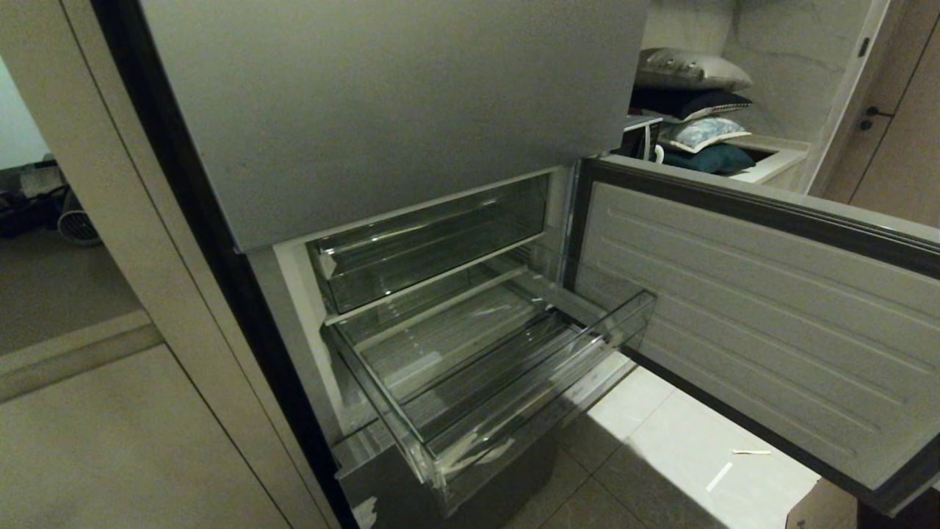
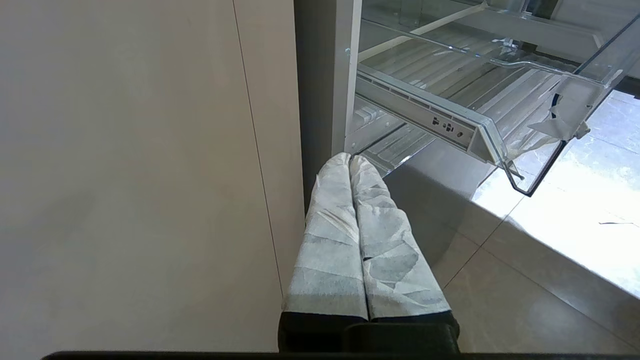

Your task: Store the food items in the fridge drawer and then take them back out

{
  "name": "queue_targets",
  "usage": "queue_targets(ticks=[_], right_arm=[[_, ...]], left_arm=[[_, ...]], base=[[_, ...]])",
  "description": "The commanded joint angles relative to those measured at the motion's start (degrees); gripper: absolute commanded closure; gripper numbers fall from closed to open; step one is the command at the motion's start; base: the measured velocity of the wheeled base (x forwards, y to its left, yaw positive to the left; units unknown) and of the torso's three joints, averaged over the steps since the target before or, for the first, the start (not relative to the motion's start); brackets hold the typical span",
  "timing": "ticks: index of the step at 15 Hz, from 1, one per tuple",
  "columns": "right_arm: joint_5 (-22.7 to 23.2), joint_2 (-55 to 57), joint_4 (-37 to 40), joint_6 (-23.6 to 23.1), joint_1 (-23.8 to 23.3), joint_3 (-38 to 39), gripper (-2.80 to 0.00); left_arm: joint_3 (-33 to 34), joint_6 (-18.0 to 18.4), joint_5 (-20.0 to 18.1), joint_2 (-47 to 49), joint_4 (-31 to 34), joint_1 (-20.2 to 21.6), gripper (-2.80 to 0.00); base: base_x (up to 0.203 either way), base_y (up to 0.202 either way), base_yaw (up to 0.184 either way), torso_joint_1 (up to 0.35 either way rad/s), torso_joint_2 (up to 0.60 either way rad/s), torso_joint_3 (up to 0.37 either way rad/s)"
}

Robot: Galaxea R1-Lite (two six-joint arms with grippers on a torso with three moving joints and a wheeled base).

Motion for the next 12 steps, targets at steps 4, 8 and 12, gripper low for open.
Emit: queue_targets(ticks=[4, 8, 12], right_arm=[[0.08, 1.17, -0.27, 0.03, 4.12, -0.39, 0.0], [0.07, 3.43, -0.63, 0.48, 8.12, -1.39, 0.0], [0.17, 5.95, -0.53, 0.35, 10.62, -3.24, 0.0]], left_arm=[[0.0, -0.02, 0.0, 0.08, 0.0, 0.0, 0.0], [0.0, -0.02, 0.0, 0.08, 0.0, 0.0, 0.0], [0.0, -0.02, 0.0, 0.08, 0.0, 0.0, 0.0]], base=[[0.0, 0.0, 0.0, 0.0, 0.0, 0.0], [0.0, 0.0, 0.0, 0.0, 0.0, 0.0], [0.0, 0.0, 0.0, 0.0, 0.0, 0.0]])
